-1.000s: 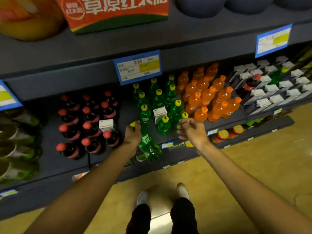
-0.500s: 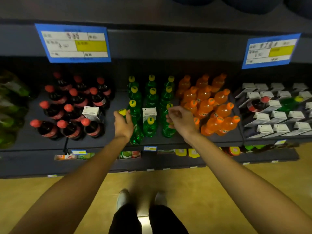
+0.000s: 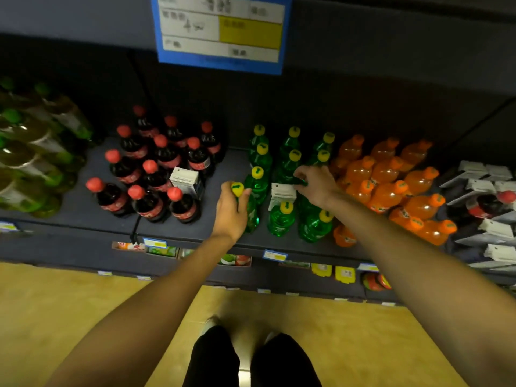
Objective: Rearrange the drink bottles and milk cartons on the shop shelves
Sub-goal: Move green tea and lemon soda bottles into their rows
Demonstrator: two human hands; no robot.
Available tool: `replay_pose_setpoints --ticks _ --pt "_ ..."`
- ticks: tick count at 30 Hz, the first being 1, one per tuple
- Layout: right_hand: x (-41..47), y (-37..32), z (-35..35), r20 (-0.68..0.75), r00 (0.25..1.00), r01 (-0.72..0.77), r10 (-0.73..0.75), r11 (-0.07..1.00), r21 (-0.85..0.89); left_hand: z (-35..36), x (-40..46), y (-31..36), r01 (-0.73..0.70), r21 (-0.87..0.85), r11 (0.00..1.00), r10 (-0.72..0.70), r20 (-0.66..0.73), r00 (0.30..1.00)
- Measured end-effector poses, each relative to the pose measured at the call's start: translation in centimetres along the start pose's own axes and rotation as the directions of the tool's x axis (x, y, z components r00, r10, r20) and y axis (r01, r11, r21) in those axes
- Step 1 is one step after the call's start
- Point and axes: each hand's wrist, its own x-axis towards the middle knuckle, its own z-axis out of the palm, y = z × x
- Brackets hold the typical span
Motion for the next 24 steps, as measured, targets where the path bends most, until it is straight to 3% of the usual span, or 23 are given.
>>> replay_pose_setpoints --ticks 4,8,24 --pt "2.7 -0.3 1.7 0.182 0.983 0.078 -0.030 0.961 -0.266 0.0 0.5 -0.2 0.013 -0.024 1.000 -0.014 -0.017 1.000" --pt "3.8 -0.5 3.1 0.272 0.961 0.169 -0.056 0.894 -0.414 0.2 0.6 -0.4 -0.014 -0.048 0.999 0.013 -0.023 1.000" --pt "4.8 0.4 4.1 0.243 0.962 0.242 -0.124 0.795 -0.556 2.7 -0.4 -3.1 0.011 0.054 0.998 -0.016 0.089 0.996"
